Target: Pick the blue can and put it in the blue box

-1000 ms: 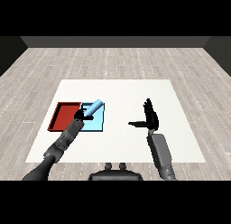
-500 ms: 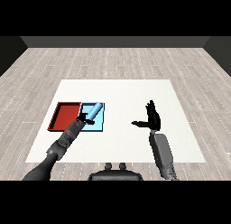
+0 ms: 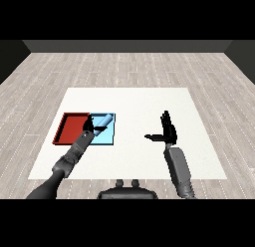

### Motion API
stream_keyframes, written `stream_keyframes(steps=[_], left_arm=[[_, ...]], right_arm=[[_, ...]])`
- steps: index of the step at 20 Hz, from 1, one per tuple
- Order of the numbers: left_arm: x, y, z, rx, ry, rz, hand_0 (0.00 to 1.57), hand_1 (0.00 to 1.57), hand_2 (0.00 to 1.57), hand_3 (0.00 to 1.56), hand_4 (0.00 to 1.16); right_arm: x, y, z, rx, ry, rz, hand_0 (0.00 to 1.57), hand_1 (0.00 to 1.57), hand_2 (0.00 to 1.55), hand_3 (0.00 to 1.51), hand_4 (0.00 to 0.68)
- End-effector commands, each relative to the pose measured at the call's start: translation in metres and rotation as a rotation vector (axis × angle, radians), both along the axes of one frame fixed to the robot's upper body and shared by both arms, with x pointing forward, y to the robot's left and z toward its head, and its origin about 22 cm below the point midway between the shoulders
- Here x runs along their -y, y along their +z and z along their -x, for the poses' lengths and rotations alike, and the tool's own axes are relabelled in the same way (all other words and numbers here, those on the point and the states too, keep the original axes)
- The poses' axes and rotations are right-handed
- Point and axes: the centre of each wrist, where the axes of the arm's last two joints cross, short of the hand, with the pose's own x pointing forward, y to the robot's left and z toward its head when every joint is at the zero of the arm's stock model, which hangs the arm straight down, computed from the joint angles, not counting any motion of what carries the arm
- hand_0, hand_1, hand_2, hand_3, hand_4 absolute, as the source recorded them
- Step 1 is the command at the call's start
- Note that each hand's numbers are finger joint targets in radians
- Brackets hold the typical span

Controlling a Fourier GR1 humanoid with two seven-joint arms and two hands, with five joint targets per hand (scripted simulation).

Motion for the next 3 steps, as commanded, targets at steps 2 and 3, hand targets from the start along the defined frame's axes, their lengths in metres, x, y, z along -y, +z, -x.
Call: stream_keyframes(steps=[2,3], left_arm=[[0.014,0.047,-0.021,0.489,-0.086,0.112,0.00,0.00,0.00,0.00,0.00],[0.006,0.041,-0.015,0.526,-0.095,0.128,0.00,0.00,0.00,0.00,0.00]], right_arm=[[0.013,0.001,-0.001,0.026,0.005,0.054,0.00,0.00,0.00,0.00,0.000],[0.012,0.002,0.000,0.035,0.036,0.081,0.00,0.00,0.00,0.00,0.000]])
